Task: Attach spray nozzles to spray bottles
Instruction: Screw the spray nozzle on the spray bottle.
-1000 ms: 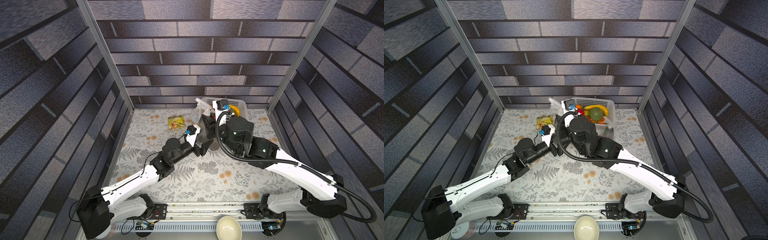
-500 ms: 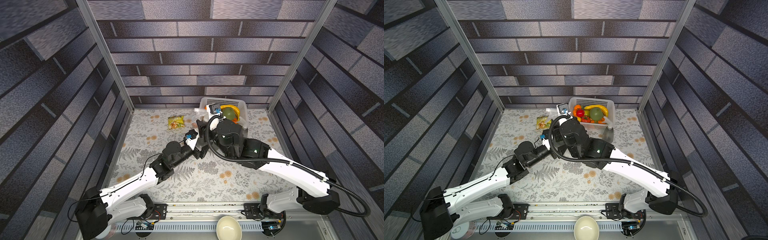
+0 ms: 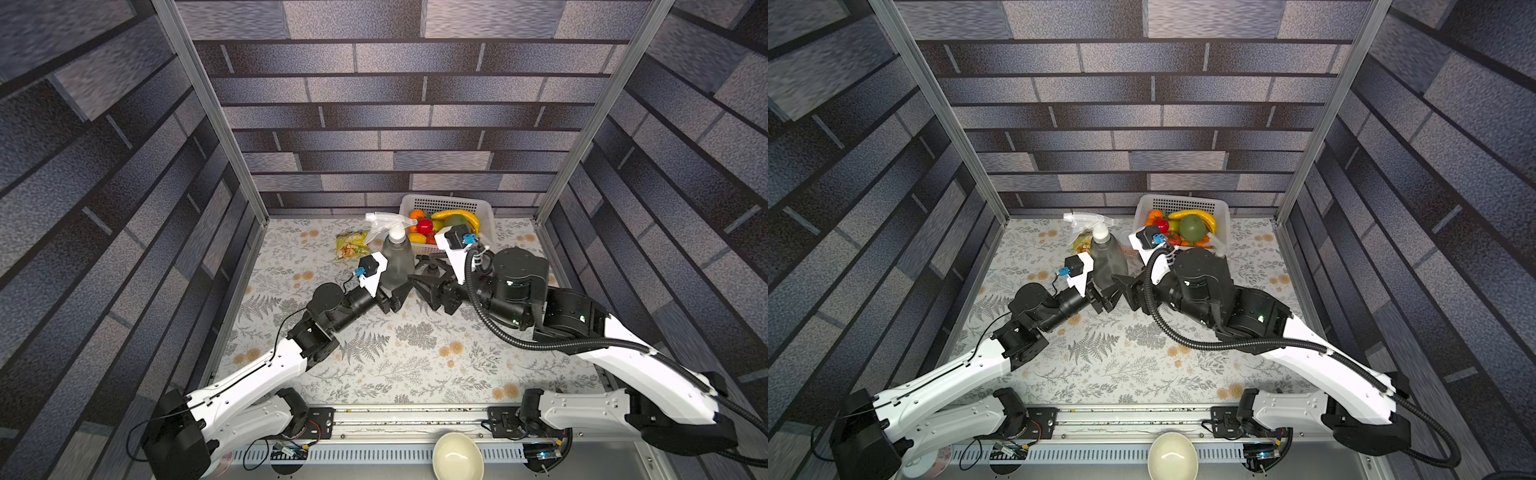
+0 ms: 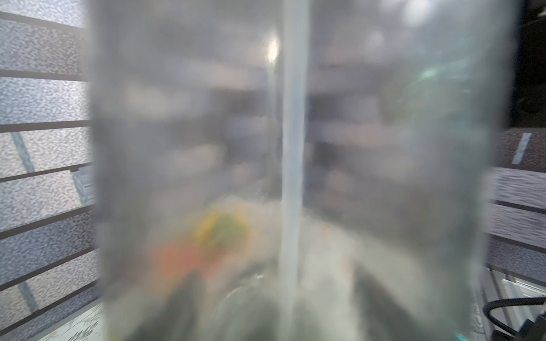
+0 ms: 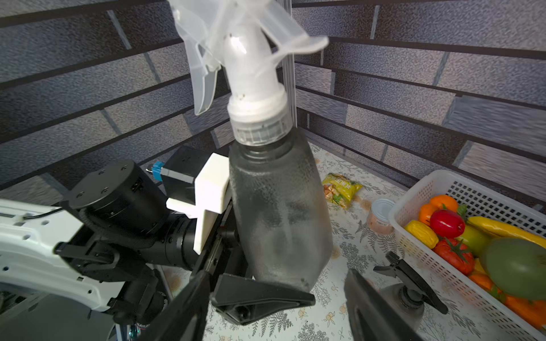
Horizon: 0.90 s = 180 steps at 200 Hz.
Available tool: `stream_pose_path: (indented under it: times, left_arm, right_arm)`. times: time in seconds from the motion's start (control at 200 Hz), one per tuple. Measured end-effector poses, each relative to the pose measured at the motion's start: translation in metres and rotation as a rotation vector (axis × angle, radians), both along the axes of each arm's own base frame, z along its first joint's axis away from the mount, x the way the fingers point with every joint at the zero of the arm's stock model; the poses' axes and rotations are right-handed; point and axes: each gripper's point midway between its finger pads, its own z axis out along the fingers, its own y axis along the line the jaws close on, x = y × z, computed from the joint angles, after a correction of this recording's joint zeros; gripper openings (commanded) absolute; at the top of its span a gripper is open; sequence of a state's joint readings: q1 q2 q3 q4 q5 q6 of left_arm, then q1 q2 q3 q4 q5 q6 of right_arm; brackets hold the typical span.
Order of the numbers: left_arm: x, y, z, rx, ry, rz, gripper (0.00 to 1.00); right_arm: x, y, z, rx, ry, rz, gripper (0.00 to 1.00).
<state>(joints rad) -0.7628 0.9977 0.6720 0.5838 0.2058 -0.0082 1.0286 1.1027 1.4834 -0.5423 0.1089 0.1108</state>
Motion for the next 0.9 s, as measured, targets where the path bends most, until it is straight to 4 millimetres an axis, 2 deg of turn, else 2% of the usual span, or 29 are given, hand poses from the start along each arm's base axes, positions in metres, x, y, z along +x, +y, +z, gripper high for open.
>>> stream_pose_path:
  times: [0.11,0.18,0.341,0.421,0.581,0.691,0.902]
  left_arm:
    - [-0.009,-0.003,0.002,-0.01,0.008,-0.055,0.66]
    - [-0.014,-0.005,0.003,-0.014,0.017,-0.086,0.66]
    - [-0.023,-0.01,-0.001,-0.007,0.056,-0.148,0.66]
    - [-0.026,-0.011,-0.002,-0.003,0.065,-0.168,0.66]
    - [-0.029,-0.013,-0.002,0.0,0.073,-0.19,0.66]
    - [-0.031,-0.014,-0.002,-0.004,0.084,-0.201,0.66]
    - [-0.035,-0.017,-0.003,-0.005,0.096,-0.217,0.66]
  right_arm:
    - [0.007,-0.014,0.014,0.063,0.004,0.078,0.74]
    - [0.009,-0.016,0.023,0.08,0.0,0.134,0.76]
    - [0.007,0.004,0.05,0.097,-0.031,0.301,0.77]
    - [0.008,0.014,0.057,0.094,-0.044,0.355,0.74]
    - [0.012,0.027,0.061,0.078,-0.052,0.41,0.63]
    - [0.016,0.033,0.054,0.06,-0.036,0.421,0.53]
    - [0.017,0.039,0.044,0.044,-0.009,0.448,0.4]
